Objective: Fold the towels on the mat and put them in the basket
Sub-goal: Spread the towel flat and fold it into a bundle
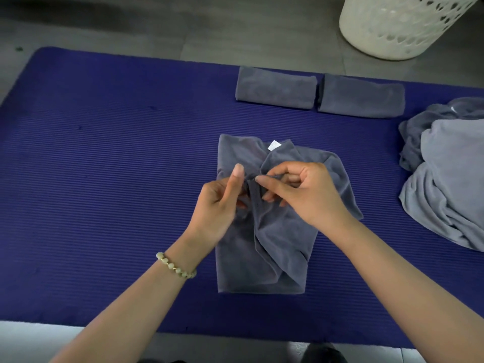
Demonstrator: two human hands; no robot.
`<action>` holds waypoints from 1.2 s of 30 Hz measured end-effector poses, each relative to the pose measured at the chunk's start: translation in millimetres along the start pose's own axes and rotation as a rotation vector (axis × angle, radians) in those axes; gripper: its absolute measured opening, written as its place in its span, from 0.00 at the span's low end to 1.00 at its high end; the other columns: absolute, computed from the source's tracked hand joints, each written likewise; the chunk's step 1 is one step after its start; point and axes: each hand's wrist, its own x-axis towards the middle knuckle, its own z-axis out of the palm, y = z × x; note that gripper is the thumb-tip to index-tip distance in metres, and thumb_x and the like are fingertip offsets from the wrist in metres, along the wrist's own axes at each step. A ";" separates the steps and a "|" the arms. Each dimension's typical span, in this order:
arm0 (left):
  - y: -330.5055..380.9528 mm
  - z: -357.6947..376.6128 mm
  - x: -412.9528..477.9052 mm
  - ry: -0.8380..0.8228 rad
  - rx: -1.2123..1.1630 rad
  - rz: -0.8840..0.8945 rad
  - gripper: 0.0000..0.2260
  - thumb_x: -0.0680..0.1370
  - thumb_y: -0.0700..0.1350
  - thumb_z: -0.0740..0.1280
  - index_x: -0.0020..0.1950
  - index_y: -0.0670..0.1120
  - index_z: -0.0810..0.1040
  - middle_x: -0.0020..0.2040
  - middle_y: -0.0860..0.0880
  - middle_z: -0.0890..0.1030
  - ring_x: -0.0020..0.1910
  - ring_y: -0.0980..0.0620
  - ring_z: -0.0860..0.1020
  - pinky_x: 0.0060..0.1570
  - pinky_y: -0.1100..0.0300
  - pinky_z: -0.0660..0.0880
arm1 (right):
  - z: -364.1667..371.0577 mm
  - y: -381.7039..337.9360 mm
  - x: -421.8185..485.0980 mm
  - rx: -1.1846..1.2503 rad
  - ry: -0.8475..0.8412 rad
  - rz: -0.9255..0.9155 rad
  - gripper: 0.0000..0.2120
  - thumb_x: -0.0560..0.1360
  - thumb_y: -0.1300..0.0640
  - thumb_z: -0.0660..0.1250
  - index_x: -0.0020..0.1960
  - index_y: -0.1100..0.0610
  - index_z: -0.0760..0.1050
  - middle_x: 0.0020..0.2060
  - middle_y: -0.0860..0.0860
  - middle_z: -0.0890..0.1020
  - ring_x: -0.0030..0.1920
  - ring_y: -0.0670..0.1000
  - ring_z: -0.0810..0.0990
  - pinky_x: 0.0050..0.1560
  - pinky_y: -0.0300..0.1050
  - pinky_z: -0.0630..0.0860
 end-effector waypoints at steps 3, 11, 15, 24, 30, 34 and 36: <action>0.4 2.7 -4.3 0.000 0.066 0.089 0.26 0.78 0.56 0.62 0.37 0.32 0.76 0.30 0.35 0.75 0.30 0.39 0.72 0.34 0.50 0.72 | 0.6 3.7 2.1 0.061 -0.035 0.072 0.10 0.78 0.55 0.64 0.42 0.55 0.80 0.31 0.50 0.84 0.34 0.46 0.84 0.33 0.35 0.76; -15.5 10.1 9.1 0.247 0.093 0.007 0.17 0.81 0.49 0.60 0.34 0.43 0.70 0.29 0.50 0.69 0.29 0.56 0.66 0.30 0.64 0.65 | -6.5 28.9 1.7 0.113 -0.090 0.196 0.08 0.80 0.54 0.59 0.54 0.54 0.75 0.37 0.50 0.84 0.41 0.48 0.83 0.40 0.40 0.79; -17.2 6.2 22.6 0.285 -0.312 -0.289 0.22 0.83 0.54 0.54 0.51 0.38 0.77 0.46 0.44 0.83 0.40 0.54 0.83 0.35 0.67 0.77 | -31.3 76.1 -5.2 -0.016 0.160 0.360 0.08 0.77 0.55 0.67 0.56 0.54 0.74 0.46 0.50 0.81 0.48 0.49 0.80 0.48 0.39 0.77; -85.1 15.4 26.9 0.001 0.388 -0.451 0.16 0.80 0.56 0.59 0.38 0.47 0.71 0.31 0.53 0.75 0.37 0.53 0.76 0.43 0.60 0.72 | -83.5 158.7 -17.0 -0.235 0.320 0.634 0.30 0.74 0.48 0.70 0.72 0.56 0.64 0.70 0.53 0.64 0.68 0.54 0.68 0.65 0.47 0.69; -86.2 32.2 53.5 0.016 0.416 -0.492 0.15 0.80 0.56 0.60 0.49 0.46 0.79 0.43 0.50 0.81 0.46 0.51 0.78 0.56 0.56 0.73 | -92.4 177.3 -11.3 -0.388 0.326 0.745 0.33 0.75 0.45 0.67 0.75 0.54 0.60 0.71 0.54 0.63 0.72 0.57 0.59 0.70 0.55 0.64; -96.2 38.8 70.5 -0.015 0.419 -0.504 0.09 0.79 0.51 0.64 0.53 0.46 0.77 0.50 0.49 0.83 0.53 0.51 0.80 0.60 0.56 0.73 | -101.3 178.0 -9.3 -0.489 0.359 0.758 0.27 0.75 0.46 0.68 0.69 0.56 0.67 0.66 0.57 0.67 0.69 0.58 0.62 0.66 0.53 0.65; -105.3 41.1 76.1 -0.036 0.459 -0.509 0.13 0.78 0.53 0.65 0.54 0.46 0.79 0.49 0.50 0.83 0.52 0.50 0.80 0.60 0.54 0.74 | -107.8 184.8 -9.8 -0.503 0.362 0.801 0.22 0.73 0.45 0.70 0.62 0.56 0.73 0.63 0.56 0.69 0.67 0.58 0.65 0.65 0.53 0.67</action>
